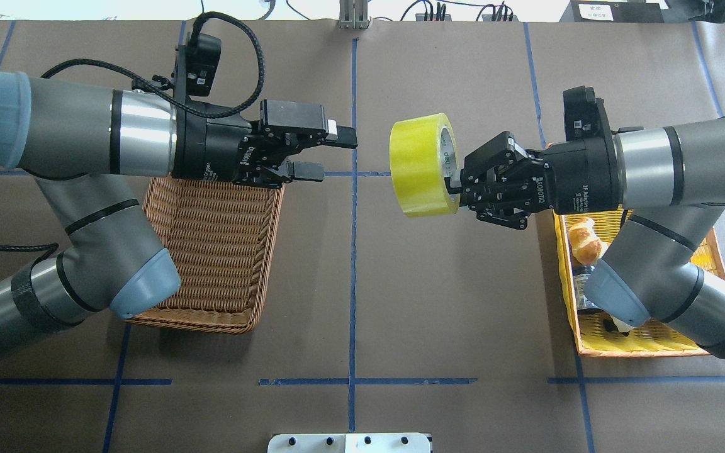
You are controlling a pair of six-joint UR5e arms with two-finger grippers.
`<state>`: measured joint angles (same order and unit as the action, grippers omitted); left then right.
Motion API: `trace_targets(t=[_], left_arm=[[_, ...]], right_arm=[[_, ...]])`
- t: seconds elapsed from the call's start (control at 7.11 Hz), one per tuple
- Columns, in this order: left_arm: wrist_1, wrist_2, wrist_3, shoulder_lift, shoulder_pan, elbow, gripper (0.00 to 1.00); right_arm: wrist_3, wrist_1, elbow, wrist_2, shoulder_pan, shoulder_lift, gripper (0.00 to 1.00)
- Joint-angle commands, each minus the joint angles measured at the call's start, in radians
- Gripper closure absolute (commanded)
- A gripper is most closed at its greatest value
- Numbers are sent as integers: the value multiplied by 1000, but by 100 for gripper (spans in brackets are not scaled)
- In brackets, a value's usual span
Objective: Move tape to another basket
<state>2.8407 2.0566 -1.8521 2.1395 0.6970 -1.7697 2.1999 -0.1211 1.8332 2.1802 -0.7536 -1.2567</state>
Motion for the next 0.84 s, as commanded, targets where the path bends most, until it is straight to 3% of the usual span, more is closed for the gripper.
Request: trace_targets(t=[0.0, 0.14, 0.28, 0.42, 0.7], left_arm=[[185, -68, -192, -1, -8, -19, 1], [187, -102, -253, 0, -37, -63, 1], [189, -203, -266, -1, -115, -88, 1], [221, -246, -265, -1, -141, -83, 1], [226, -254, -265, 0, -145, -85, 1]], right_arm=[[110, 201, -50, -55, 23, 0, 100], [119, 294, -69, -121, 71, 0, 100], [120, 308, -68, -131, 86, 5, 100], [120, 357, -74, -132, 95, 6, 100], [118, 411, -91, -134, 115, 7, 100]])
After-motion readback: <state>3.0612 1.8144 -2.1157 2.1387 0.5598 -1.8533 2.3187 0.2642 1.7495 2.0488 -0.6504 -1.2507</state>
